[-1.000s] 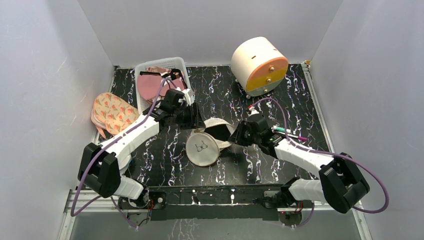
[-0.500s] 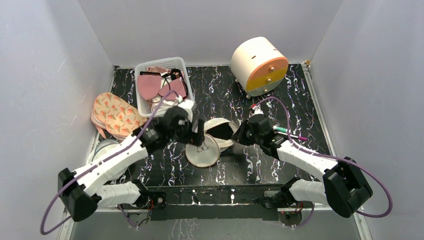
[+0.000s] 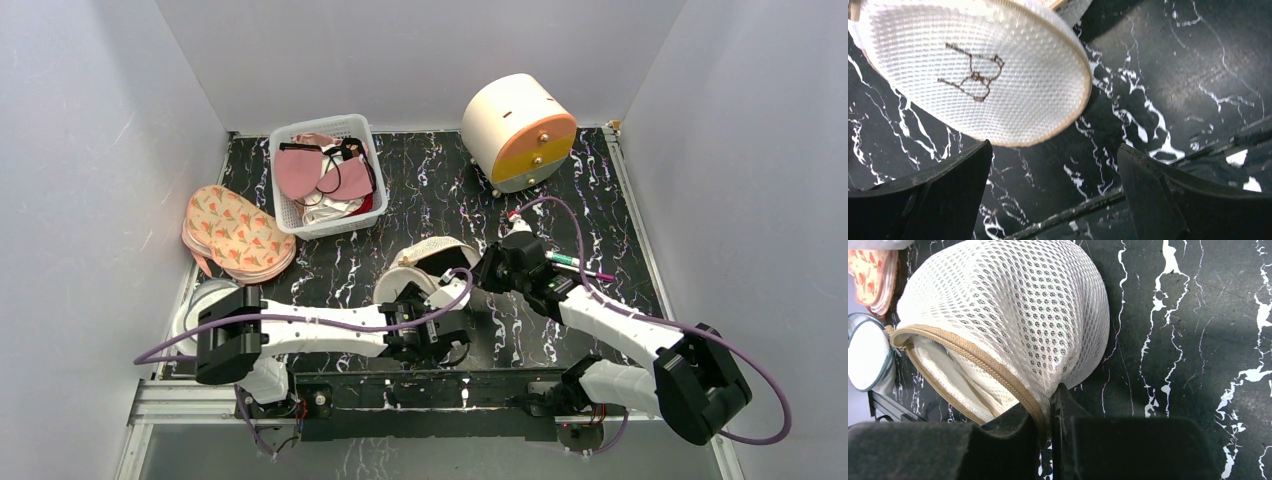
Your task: Unzip the laundry bag and remove the bra
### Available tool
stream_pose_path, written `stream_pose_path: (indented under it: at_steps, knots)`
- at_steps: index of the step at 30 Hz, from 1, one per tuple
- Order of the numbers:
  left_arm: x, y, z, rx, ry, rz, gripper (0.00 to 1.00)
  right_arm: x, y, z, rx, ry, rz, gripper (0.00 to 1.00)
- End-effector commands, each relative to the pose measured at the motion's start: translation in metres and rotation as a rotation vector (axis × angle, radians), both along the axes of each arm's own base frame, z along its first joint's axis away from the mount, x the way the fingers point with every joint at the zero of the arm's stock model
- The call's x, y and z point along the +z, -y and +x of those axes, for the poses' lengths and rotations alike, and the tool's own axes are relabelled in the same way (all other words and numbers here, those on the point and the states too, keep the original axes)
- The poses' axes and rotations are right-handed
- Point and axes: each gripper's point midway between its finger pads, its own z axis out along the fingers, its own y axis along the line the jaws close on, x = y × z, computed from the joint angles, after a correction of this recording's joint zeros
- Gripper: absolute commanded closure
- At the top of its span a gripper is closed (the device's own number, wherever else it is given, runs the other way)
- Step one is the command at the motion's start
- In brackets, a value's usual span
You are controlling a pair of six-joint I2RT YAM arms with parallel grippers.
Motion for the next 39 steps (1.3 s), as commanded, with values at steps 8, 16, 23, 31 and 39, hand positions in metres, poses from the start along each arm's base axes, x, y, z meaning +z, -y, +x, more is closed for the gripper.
stream_pose_path:
  at_steps: [8,16,23,31,39]
  knots:
    - [0.005,0.032,0.035,0.133,0.223,-0.077,0.02,0.025,0.001,0.007,-0.036,0.072,0.058,0.92]
    - [-0.008,0.010,0.046,0.205,0.320,0.003,0.37,0.021,0.000,0.003,-0.027,0.056,0.067,0.92]
    - [0.006,0.010,0.044,0.187,0.305,-0.025,0.80,0.021,-0.003,0.001,-0.011,0.052,0.079,0.92]
    - [0.064,0.021,0.030,0.119,0.153,-0.124,1.00,0.013,0.011,0.002,-0.005,0.061,-0.032,0.92]
    - [0.134,0.018,0.042,0.099,-0.204,-0.552,1.00,0.009,0.030,0.007,-0.001,0.083,-0.177,0.89]
